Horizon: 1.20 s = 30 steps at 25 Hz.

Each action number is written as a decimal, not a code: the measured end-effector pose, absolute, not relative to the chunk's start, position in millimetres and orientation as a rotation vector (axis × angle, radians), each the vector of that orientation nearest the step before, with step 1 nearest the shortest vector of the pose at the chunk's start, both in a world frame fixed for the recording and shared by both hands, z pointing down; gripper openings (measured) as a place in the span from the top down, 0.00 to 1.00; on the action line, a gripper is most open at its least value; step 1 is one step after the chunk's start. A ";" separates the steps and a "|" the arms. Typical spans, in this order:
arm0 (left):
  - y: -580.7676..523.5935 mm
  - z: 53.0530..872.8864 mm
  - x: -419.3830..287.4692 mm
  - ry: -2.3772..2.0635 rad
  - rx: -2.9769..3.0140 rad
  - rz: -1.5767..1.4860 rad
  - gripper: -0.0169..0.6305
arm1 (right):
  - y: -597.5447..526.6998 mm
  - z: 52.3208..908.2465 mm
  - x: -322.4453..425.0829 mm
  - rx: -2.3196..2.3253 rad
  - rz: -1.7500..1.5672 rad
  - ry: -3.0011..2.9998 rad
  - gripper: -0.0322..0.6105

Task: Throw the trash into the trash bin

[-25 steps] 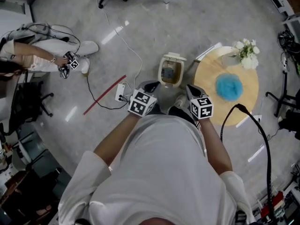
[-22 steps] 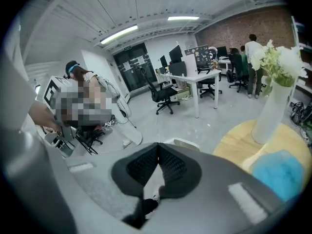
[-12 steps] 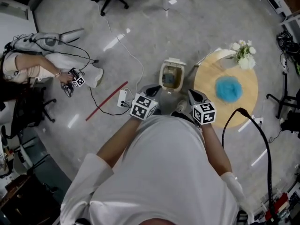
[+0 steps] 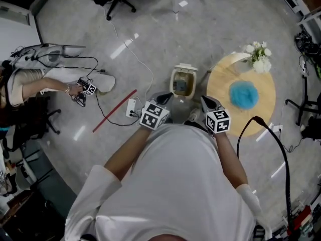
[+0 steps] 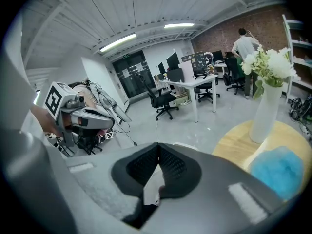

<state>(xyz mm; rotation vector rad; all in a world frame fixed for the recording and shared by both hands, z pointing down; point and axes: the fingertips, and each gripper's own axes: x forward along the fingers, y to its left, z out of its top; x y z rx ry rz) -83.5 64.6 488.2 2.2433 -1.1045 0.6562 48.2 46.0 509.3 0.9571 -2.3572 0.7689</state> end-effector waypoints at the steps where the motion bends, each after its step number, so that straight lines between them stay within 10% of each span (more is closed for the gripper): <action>1: 62.1 488.4 -83.0 -1.109 2.240 0.643 0.97 | 44.4 509.6 49.0 0.959 0.769 -2.358 0.95; 30: 68.4 490.1 -47.3 -1.028 2.249 0.670 0.97 | 55.5 506.6 85.8 1.071 0.819 -2.331 0.95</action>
